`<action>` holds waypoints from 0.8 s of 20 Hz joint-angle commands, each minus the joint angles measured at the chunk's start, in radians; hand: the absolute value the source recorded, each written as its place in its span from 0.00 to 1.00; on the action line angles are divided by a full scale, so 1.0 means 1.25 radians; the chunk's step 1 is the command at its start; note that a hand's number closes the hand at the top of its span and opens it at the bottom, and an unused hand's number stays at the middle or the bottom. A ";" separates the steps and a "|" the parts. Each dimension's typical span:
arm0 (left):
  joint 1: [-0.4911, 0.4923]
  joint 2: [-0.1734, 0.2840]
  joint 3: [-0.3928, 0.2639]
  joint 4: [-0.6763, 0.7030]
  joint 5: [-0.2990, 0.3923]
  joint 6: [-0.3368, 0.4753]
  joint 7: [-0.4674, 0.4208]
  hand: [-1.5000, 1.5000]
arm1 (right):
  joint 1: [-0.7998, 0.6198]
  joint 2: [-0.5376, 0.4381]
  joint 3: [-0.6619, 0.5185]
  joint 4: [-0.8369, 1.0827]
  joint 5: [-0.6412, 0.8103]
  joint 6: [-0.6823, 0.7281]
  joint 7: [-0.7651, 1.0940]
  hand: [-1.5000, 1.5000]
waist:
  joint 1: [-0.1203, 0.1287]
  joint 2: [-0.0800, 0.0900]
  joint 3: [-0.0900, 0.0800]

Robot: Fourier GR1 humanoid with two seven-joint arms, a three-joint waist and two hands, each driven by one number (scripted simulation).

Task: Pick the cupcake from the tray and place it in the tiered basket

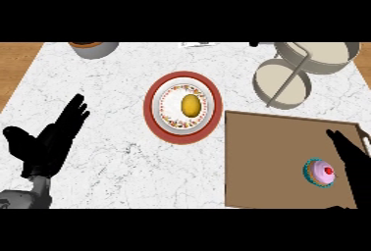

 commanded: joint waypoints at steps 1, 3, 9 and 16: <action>-0.041 -0.023 0.008 0.018 -0.023 0.007 0.019 0.50 | -0.025 0.058 0.014 0.075 0.052 0.015 0.046 0.00 | -0.004 0.000 0.001; -0.032 0.009 0.036 -0.021 0.011 -0.025 0.062 0.50 | 0.009 0.061 0.004 0.129 0.063 0.000 -0.004 0.00 | -0.003 -0.001 0.001; -0.007 -0.050 0.024 0.016 -0.060 -0.025 0.012 0.50 | 0.043 0.126 0.002 0.230 0.173 -0.058 -0.109 0.00 | -0.007 -0.001 0.001; 0.006 -0.072 0.071 0.009 -0.080 -0.060 0.018 0.50 | -0.002 0.168 -0.048 0.267 0.255 -0.028 -0.126 0.00 | -0.006 -0.001 0.001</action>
